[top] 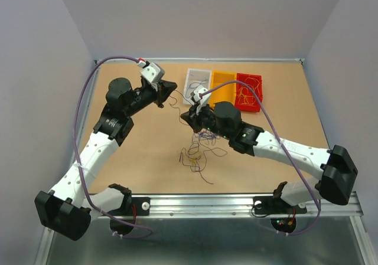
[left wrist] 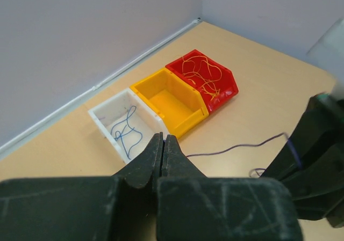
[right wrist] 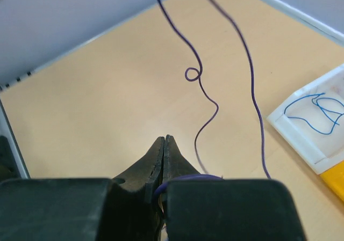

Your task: Untangle the cables

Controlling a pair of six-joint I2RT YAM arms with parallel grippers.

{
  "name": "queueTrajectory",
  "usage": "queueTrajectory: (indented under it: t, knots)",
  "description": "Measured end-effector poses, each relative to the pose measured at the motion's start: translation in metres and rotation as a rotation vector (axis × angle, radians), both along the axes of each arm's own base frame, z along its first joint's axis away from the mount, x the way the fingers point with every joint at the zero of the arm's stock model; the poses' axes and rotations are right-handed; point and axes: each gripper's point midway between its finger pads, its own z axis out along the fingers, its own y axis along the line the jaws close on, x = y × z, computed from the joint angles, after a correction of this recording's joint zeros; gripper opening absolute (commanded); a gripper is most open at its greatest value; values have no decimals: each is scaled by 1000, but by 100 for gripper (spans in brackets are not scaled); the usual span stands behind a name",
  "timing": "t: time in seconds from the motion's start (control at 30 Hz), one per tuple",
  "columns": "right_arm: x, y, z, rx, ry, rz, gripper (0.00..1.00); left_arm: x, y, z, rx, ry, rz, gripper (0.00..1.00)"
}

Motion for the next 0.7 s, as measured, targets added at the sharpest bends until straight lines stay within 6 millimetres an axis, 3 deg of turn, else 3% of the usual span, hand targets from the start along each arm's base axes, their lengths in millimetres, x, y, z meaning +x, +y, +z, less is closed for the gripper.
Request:
queueTrajectory:
  t: [0.03, 0.1, 0.3, 0.5, 0.67, 0.7]
  knots:
    - [1, 2, -18, -37, 12, 6, 1, -1, -1, -1, -2, 5, -9, 0]
    - [3, 4, -28, -59, -1, 11, 1, -4, -3, -2, -5, 14, -27, 0]
    - [14, 17, -8, 4, -122, 19, 10, -5, -10, -10, -10, 58, -65, 0]
    - [26, 24, -6, 31, -187, -6, 13, 6, -13, -40, 13, 166, -44, 0]
    - [33, 20, -11, 40, -231, -48, 21, 11, -9, -42, 4, 184, -1, 0]
    - [35, 19, -12, 37, -240, -59, 27, 12, -8, -42, 3, 186, 7, 0]
